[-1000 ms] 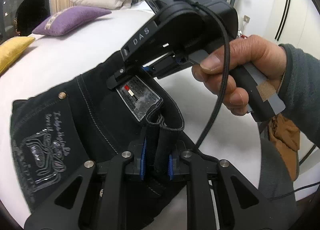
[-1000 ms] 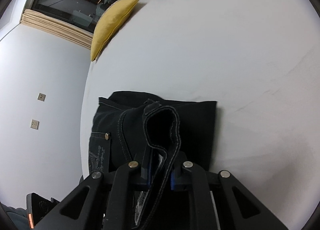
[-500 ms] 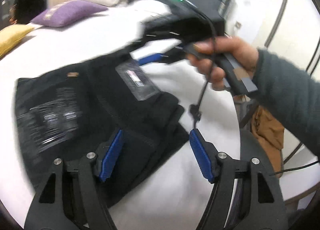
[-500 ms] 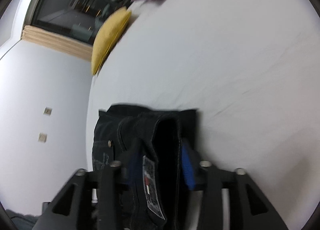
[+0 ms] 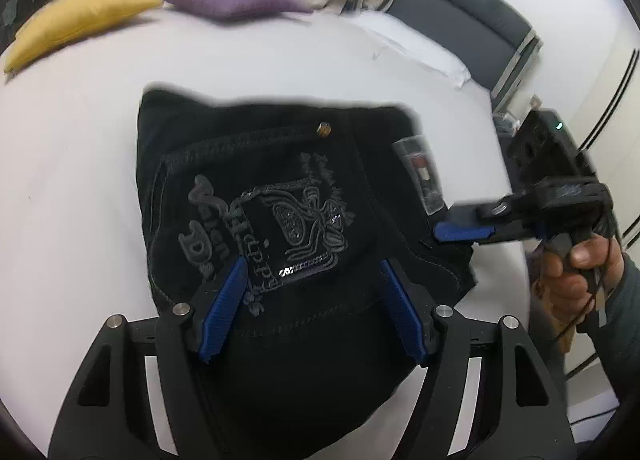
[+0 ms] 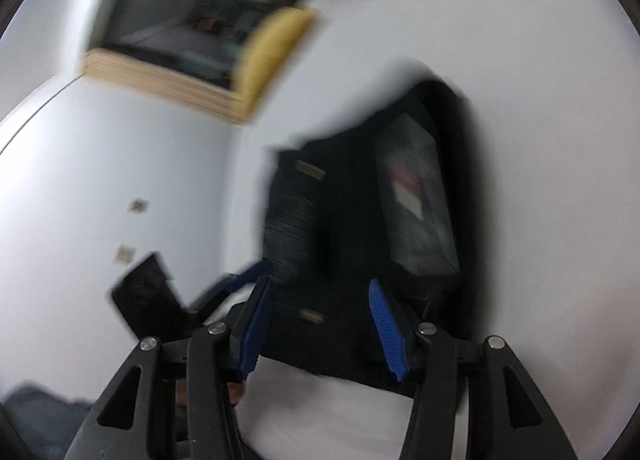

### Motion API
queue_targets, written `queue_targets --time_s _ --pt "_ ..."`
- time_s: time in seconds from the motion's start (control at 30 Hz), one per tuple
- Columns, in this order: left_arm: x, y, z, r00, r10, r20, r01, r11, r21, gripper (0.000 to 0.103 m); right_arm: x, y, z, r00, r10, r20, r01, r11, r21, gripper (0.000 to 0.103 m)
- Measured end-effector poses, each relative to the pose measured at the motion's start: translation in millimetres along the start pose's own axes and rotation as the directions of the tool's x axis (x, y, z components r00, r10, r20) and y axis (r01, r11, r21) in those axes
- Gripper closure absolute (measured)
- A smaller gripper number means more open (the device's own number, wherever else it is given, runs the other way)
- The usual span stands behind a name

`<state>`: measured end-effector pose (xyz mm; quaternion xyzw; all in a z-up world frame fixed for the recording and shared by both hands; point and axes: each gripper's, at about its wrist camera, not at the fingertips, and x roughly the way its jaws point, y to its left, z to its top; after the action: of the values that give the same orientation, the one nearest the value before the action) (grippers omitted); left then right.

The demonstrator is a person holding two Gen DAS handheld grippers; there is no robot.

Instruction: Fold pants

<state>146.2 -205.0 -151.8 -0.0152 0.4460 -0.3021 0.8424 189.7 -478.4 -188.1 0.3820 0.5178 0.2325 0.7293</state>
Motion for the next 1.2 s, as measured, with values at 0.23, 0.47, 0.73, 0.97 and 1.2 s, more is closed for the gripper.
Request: queue_targets --time_s 0.23,0.47,0.73,0.97,1.2 --pt "-33.9 -8.5 0.4 0.996 -0.029 0.089 0.028 0.999 0.015 0.036 -41.4 -4.8 -11.4 0.996 -0.014 0.093 0.009 0.999 0.052 0.09" --pt "-14.0 -6.9 -19.5 1.0 0.027 0.016 -0.028 0.998 0.059 0.036 -7.0 12.6 -25.3 0.999 0.025 -0.026 -0.025 1.0 -0.013 0.058" --pt "-42.3 -1.4 -12.4 0.996 0.012 0.092 -0.017 0.998 0.061 0.036 -22.5 8.5 -20.1 0.999 -0.046 -0.026 0.046 0.999 -0.019 0.088" --pt "-36.2 33.3 58.9 0.995 0.032 0.093 -0.037 0.998 0.058 0.036 -27.5 52.6 28.0 0.997 0.061 0.048 -0.055 0.992 -0.116 0.049" --pt "18.1 67.1 93.8 0.997 0.073 0.016 -0.073 0.997 -0.011 0.036 25.4 23.5 91.7 0.988 0.083 0.13 -0.083 0.997 -0.011 0.047"
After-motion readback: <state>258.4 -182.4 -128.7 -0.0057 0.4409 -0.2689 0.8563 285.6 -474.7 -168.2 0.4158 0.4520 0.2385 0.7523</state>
